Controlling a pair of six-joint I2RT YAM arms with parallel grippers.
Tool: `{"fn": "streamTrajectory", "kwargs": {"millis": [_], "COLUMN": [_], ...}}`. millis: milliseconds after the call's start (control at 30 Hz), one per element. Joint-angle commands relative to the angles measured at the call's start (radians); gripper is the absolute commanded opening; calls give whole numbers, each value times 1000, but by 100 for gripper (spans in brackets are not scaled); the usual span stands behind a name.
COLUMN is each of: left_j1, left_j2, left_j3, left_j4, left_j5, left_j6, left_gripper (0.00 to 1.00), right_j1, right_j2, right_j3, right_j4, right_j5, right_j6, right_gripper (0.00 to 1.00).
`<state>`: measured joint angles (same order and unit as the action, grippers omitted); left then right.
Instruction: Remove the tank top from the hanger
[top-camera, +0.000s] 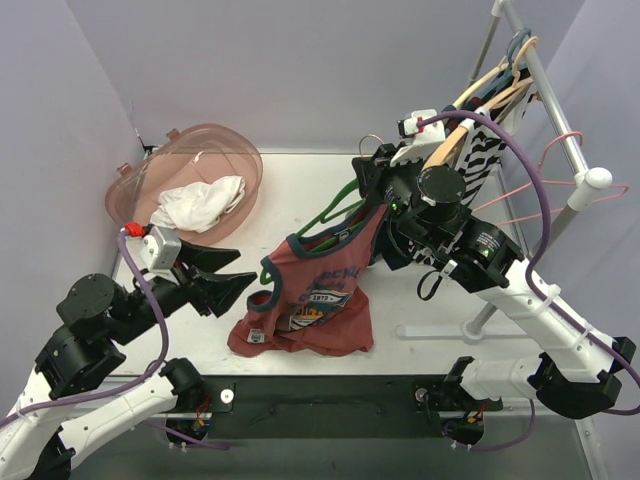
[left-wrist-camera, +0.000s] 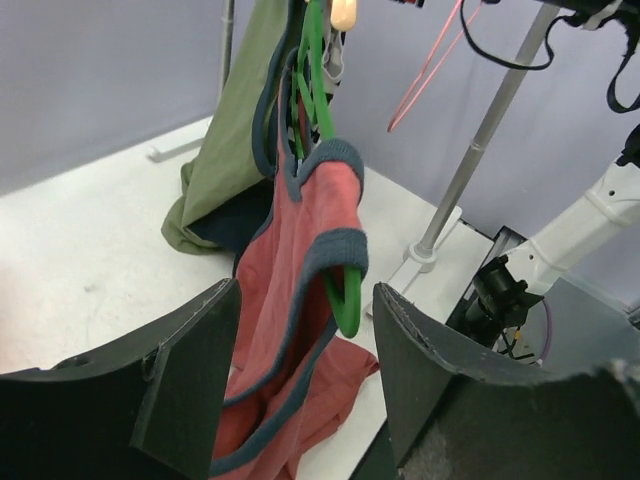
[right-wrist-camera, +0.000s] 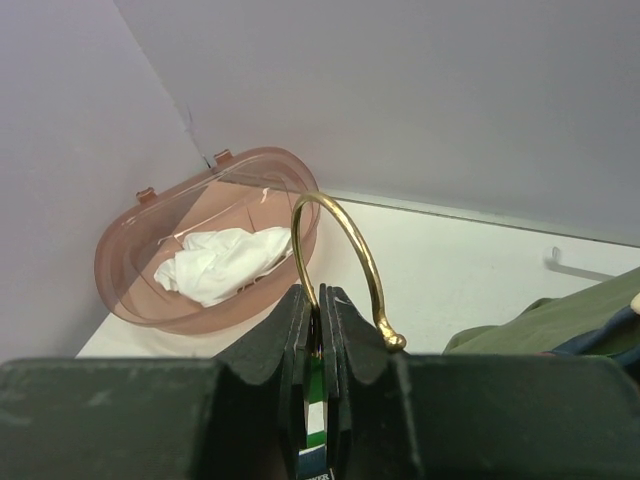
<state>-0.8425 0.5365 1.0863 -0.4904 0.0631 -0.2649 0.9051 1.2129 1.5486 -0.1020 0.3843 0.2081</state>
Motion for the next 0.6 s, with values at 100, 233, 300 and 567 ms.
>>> {"fn": "streamTrajectory", "kwargs": {"millis": [100,233,300,567], "left_j1": [5,3,3,5], "left_j2": [22,8,-4,0], "left_j3": [52,32,34,2], "left_j4": [-51,-57,-60,-47], "left_j5": [86,127,152,247], "left_j6": [199,245,253,277], "left_gripper": [63,63,63,63], "right_j1": [8,6,9,8], "right_j2": [-61,-88,-102,-116], "right_j3": [8,-2,-4,-16], "right_j4": [64,74,73,67], "right_j5": [-80,-163,-212,-279], "right_j6": [60,82,82,96], "right_gripper": [0,0,0,0]}}
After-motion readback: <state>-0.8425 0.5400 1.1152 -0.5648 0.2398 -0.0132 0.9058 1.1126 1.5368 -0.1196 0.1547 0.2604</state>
